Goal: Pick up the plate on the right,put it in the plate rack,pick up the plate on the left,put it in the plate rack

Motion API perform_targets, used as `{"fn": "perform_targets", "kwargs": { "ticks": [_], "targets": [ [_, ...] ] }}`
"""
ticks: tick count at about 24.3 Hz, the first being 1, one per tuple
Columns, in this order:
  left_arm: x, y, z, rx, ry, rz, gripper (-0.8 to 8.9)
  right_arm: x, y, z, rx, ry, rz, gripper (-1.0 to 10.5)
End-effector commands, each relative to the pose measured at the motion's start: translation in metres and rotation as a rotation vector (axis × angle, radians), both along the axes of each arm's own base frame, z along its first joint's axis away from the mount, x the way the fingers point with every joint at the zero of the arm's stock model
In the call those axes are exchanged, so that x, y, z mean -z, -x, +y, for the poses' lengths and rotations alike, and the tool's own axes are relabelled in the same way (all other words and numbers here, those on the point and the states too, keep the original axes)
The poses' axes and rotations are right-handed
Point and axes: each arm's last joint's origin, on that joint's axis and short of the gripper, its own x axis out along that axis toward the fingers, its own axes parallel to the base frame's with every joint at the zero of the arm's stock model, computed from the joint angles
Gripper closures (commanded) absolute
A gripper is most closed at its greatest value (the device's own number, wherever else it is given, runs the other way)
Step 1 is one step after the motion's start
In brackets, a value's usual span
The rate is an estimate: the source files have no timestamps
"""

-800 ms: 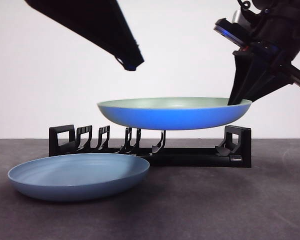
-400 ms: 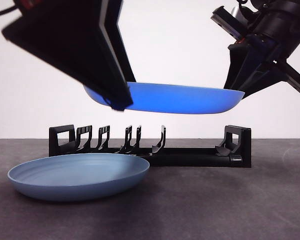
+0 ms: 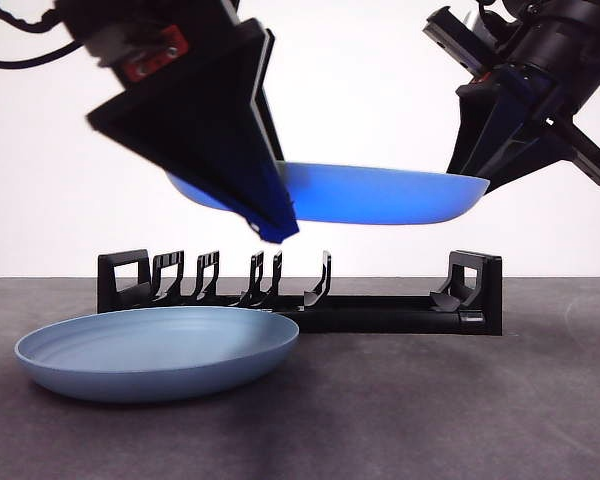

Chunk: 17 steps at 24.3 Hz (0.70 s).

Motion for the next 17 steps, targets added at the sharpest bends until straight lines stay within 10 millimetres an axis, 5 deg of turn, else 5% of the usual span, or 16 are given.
{"fn": "perform_targets", "kwargs": {
  "ticks": [1, 10, 15, 17],
  "targets": [
    [0.002, 0.000, -0.001, 0.006, -0.008, 0.001, 8.22, -0.002, -0.001, 0.001, -0.008, -0.013, -0.009, 9.6],
    [0.002, 0.000, -0.001, 0.006, -0.009, 0.003, 8.22, -0.004, -0.002, 0.001, -0.025, -0.011, -0.030, 9.3],
    [0.002, 0.000, -0.001, 0.003, -0.008, 0.008, 8.22, -0.011, -0.003, 0.000, -0.025, -0.029, -0.092, 5.0],
    [0.002, 0.000, -0.001, -0.002, -0.005, 0.011, 8.22, -0.016, -0.003, -0.002, -0.020, -0.034, -0.114, 4.7]
  ]
}}
